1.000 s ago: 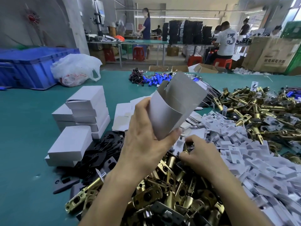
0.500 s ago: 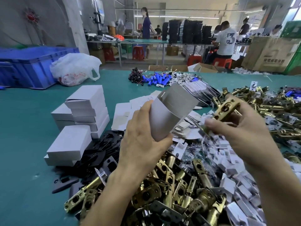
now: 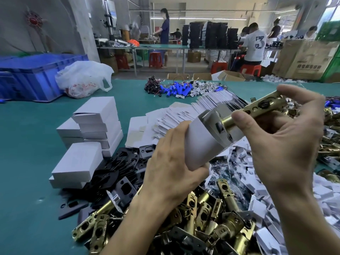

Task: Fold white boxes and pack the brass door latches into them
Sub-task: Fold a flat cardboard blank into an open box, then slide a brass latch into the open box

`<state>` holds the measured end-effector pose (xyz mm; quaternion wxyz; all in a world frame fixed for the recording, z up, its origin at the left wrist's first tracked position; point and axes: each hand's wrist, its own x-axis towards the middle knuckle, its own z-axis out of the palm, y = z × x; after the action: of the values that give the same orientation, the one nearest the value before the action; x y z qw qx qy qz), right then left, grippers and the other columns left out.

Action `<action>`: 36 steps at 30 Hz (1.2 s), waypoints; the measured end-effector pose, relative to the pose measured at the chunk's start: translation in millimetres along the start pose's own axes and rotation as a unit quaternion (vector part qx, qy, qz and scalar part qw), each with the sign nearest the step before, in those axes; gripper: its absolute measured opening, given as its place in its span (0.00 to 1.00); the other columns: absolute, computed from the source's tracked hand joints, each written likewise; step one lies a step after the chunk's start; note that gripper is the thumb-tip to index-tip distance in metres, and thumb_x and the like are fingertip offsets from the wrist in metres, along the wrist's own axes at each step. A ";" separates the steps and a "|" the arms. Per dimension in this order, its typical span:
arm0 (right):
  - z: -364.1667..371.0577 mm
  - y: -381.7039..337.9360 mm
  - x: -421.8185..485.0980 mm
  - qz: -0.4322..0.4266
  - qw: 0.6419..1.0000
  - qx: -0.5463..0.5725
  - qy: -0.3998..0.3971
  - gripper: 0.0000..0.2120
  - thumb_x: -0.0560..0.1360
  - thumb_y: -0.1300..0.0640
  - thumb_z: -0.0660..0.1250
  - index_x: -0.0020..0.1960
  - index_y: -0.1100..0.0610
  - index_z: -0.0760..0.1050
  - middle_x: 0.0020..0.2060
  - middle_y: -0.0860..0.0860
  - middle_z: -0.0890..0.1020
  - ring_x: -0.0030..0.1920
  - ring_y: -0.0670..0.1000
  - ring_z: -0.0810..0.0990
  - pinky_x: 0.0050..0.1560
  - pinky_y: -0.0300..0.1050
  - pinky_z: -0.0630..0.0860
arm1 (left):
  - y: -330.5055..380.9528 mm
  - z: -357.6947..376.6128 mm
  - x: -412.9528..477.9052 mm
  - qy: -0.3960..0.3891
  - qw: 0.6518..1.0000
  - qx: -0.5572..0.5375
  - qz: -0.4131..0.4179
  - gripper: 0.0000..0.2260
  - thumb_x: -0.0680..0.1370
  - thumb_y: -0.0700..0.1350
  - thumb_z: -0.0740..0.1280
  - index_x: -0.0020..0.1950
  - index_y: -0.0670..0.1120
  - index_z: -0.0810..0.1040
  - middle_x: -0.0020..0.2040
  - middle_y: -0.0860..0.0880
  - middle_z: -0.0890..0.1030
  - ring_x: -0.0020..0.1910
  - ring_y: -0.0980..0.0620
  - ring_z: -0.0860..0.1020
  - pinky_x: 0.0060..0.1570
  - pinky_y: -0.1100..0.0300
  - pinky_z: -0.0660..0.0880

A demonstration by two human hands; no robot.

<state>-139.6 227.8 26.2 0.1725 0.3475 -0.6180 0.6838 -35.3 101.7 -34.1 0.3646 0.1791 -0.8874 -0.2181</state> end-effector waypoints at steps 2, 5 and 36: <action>0.2 0.9 0.5 -0.005 1.000 0.001 0.009 0.31 0.68 0.56 0.79 0.62 0.51 0.63 0.44 0.54 0.83 0.40 0.51 0.86 0.39 0.47 0.81 | 1.8 1.8 -0.9 -0.006 1.000 -0.007 0.006 0.38 0.69 0.55 0.75 0.75 0.54 0.61 0.61 0.55 0.73 0.56 0.53 0.73 0.52 0.54 0.75; 3.2 0.5 1.1 -0.029 0.999 0.000 0.018 0.29 0.69 0.57 0.79 0.58 0.48 0.63 0.45 0.50 0.82 0.40 0.50 0.86 0.38 0.48 0.82 | 3.4 3.1 -2.0 -0.015 1.000 -0.019 0.012 0.38 0.69 0.56 0.74 0.76 0.55 0.60 0.62 0.55 0.72 0.56 0.53 0.74 0.52 0.54 0.76; 26.0 15.2 -18.0 0.120 0.959 -0.024 -0.255 0.17 0.68 0.56 0.78 0.52 0.49 0.75 0.40 0.48 0.85 0.38 0.47 0.85 0.41 0.47 0.82 | -4.0 5.0 2.9 0.094 0.956 -0.267 -0.080 0.38 0.64 0.50 0.83 0.67 0.58 0.64 0.60 0.51 0.78 0.55 0.54 0.81 0.47 0.65 0.79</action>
<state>-130.4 203.5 2.6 -0.0653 0.4296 -0.6949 0.5730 -40.2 98.3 -37.7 0.4619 0.1658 -0.7415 -0.4575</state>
